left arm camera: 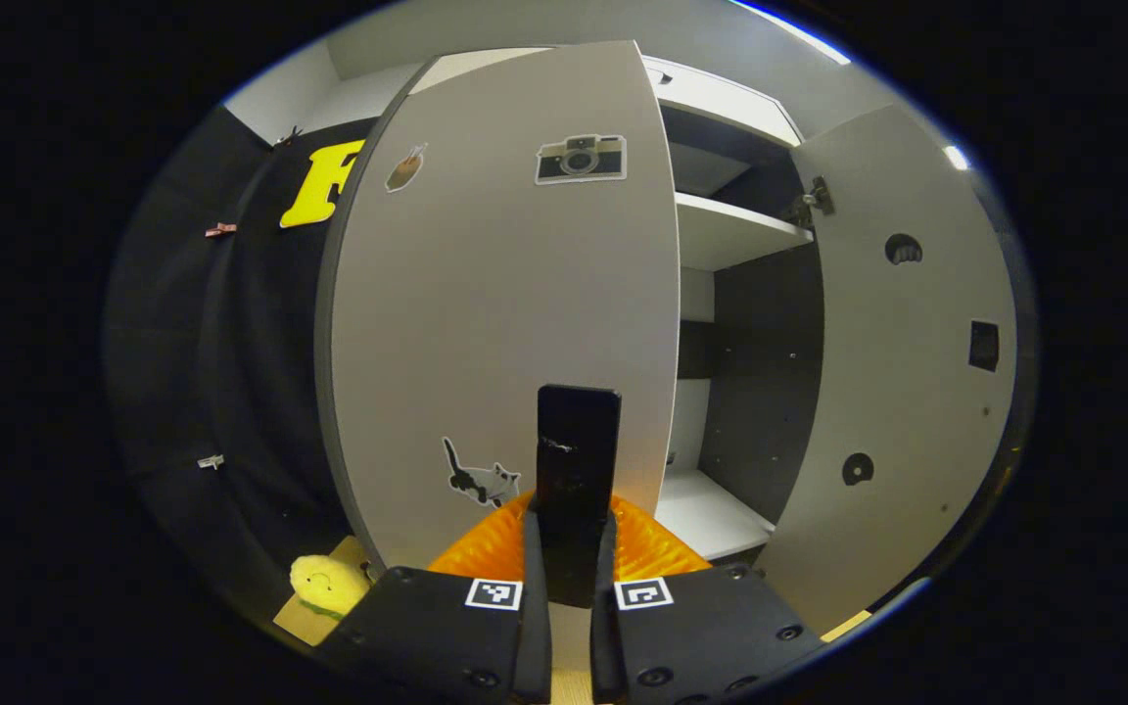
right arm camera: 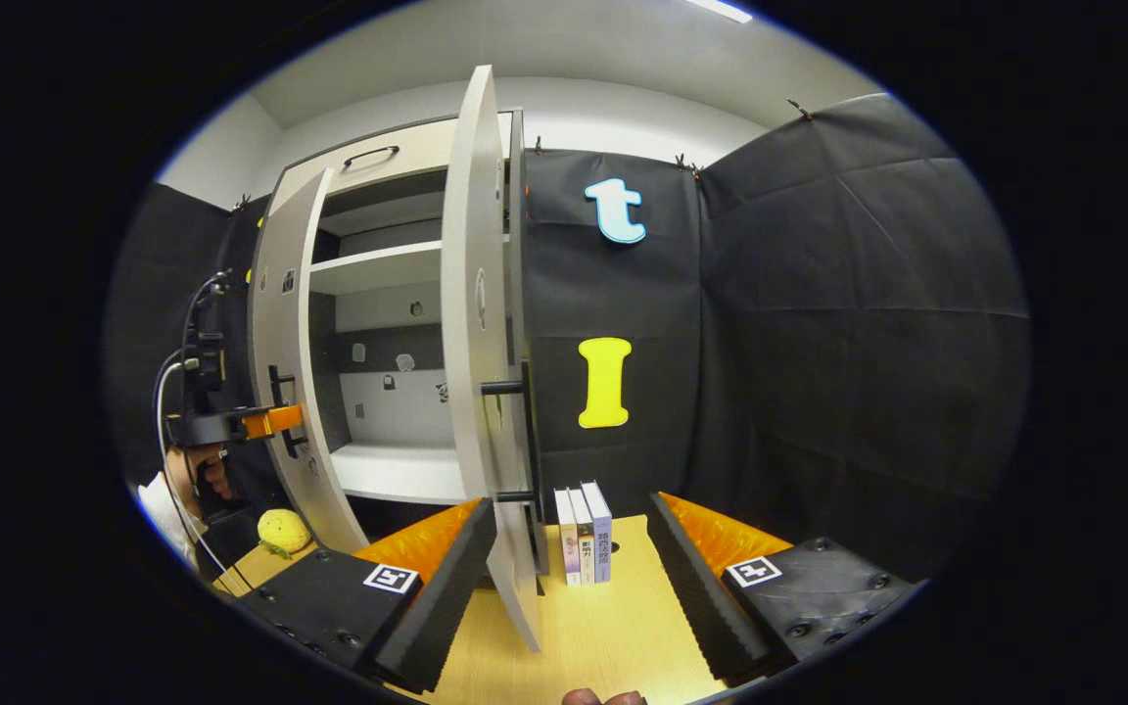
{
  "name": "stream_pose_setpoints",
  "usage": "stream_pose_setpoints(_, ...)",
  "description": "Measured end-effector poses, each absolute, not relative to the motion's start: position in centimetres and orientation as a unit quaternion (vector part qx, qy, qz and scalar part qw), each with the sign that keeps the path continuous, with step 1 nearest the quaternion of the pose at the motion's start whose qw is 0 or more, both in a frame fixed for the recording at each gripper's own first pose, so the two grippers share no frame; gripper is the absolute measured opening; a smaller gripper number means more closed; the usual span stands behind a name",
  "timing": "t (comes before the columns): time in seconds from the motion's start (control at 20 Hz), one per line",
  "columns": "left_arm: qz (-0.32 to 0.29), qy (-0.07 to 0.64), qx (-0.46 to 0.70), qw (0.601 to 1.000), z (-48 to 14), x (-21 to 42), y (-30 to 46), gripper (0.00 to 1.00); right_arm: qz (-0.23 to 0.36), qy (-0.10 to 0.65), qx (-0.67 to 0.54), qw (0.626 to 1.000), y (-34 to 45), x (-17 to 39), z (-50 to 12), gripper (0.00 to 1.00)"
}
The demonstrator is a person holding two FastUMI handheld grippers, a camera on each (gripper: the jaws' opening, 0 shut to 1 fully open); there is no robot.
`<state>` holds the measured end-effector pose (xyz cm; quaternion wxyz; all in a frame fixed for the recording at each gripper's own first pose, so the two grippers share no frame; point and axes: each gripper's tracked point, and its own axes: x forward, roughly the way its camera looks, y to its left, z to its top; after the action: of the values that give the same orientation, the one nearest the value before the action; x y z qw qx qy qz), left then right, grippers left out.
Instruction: Open the right door of the double-door shoe cabinet with the right hand, and open the left door with the left hand.
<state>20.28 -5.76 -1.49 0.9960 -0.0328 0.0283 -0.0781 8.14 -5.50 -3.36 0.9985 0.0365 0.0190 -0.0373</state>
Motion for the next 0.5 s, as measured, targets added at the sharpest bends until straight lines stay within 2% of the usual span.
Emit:
stream_pose_setpoints(0.45,-0.075,0.03,-0.037,0.996,-1.6,19.7,-4.3,0.22,-0.017,0.014,0.036,0.999,-1.6,7.3,-3.4,0.98)
stream_pose_setpoints(0.5,-0.073,0.03,-0.038,0.996,-1.6,19.7,-4.1,0.2,-0.015,0.016,0.037,0.999,-1.3,7.4,-3.4,0.98)
